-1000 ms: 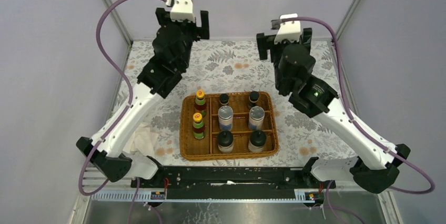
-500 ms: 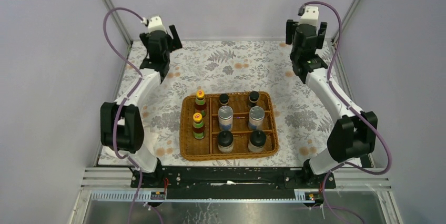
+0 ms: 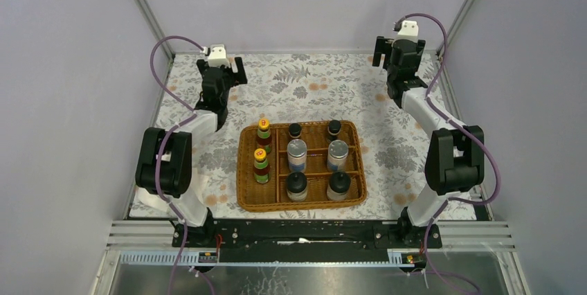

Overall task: Organize the condiment bottles
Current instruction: Reset both arms

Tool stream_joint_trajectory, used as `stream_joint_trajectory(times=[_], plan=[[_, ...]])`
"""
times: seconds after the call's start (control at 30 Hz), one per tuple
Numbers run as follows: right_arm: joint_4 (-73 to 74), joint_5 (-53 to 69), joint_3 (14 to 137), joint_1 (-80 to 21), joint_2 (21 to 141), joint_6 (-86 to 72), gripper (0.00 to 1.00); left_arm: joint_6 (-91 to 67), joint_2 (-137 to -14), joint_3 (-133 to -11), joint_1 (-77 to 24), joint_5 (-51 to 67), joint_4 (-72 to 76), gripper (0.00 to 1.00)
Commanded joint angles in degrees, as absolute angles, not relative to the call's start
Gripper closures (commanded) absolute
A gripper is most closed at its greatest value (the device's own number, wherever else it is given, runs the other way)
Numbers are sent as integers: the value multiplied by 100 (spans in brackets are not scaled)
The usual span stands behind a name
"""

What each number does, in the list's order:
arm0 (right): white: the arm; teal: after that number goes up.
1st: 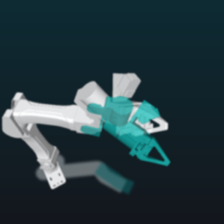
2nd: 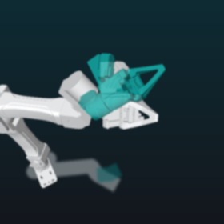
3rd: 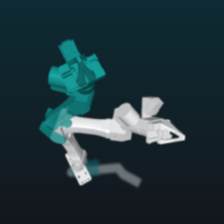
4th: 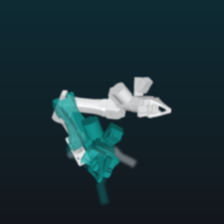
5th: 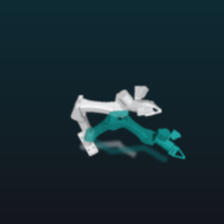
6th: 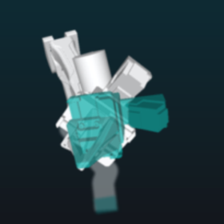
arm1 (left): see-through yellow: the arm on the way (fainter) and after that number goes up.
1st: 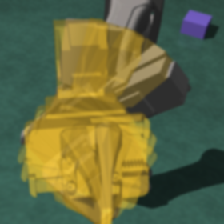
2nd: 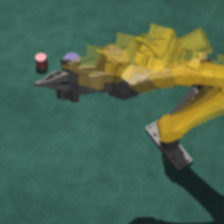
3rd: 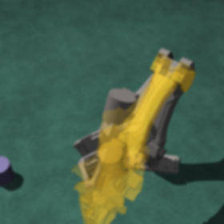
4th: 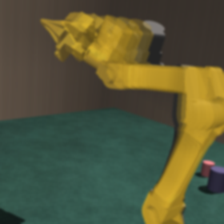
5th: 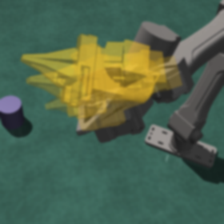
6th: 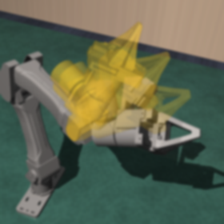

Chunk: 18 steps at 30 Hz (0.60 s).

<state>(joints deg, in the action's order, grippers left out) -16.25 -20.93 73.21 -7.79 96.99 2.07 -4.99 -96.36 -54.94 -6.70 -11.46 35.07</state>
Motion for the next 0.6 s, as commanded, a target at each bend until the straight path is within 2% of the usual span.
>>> stream_joint_trajectory(times=[0.0, 0.13, 0.57], plan=[[-2410, -1592, 7293, -725, 9773, 160, 1, 94, -9730, -5521, -650, -564, 4454, 1], [-2985, -1584, 6991, -729, 9764, 365, 0, 357, -9757, -5494, -642, -230, 4608, 1], [-3243, -1696, 6594, -725, 9935, 519, 0, 104, -10042, -5428, -439, 114, 4880, 1]])
